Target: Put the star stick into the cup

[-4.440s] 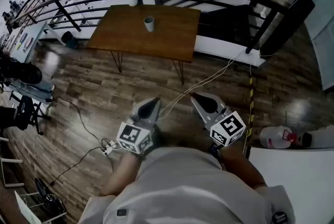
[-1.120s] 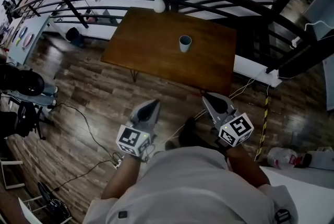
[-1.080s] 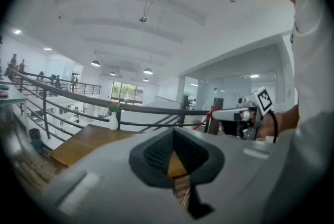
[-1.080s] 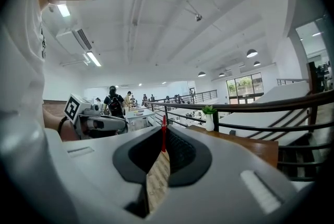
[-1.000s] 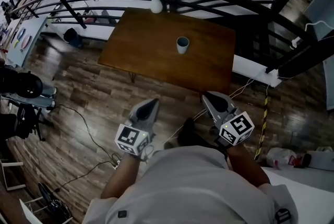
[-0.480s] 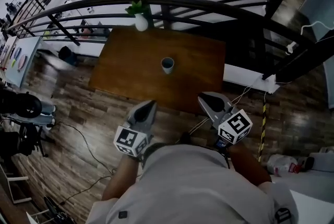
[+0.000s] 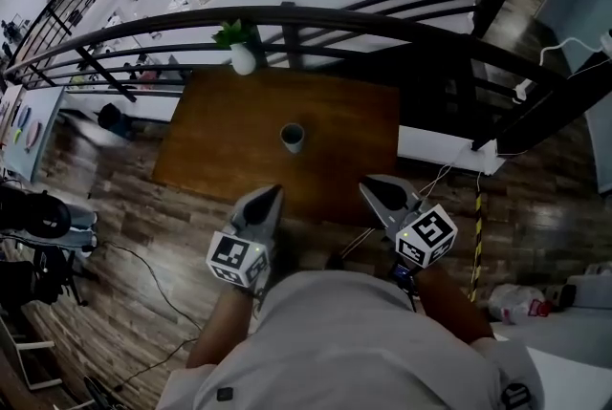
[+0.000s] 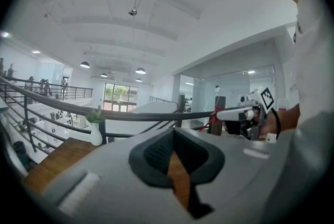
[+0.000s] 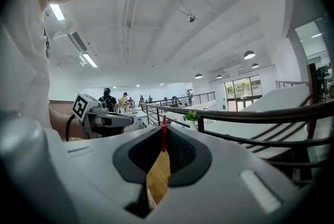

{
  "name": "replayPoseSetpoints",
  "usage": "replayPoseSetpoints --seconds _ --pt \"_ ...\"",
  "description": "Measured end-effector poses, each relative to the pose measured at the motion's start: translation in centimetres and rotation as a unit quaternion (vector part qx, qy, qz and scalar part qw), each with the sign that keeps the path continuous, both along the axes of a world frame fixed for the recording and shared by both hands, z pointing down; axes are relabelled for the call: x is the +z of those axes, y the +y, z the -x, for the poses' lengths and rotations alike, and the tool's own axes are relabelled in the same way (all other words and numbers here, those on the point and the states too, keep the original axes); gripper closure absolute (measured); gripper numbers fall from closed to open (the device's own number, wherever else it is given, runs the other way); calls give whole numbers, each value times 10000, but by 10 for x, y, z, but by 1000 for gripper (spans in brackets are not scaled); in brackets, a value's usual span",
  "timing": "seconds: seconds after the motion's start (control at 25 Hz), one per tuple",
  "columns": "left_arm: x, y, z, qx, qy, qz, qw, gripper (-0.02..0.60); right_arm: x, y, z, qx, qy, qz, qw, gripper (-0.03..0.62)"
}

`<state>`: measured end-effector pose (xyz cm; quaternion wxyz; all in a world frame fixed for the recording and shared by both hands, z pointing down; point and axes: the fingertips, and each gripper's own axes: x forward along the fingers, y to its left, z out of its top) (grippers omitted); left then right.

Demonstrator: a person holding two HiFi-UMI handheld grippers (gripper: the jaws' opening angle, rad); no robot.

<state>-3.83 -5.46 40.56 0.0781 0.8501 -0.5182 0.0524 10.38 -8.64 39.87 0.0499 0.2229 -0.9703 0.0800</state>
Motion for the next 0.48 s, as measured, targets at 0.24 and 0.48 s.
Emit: replayPoseSetpoints --seconds 0.24,0.48 --pt "1 -19 -2 134 18 9 9999 578 0 -9 0 105 8 21 9999 569" --pt "3 -36 5 319 -4 53 9995 578 0 -24 5 253 43 39 9997 569"
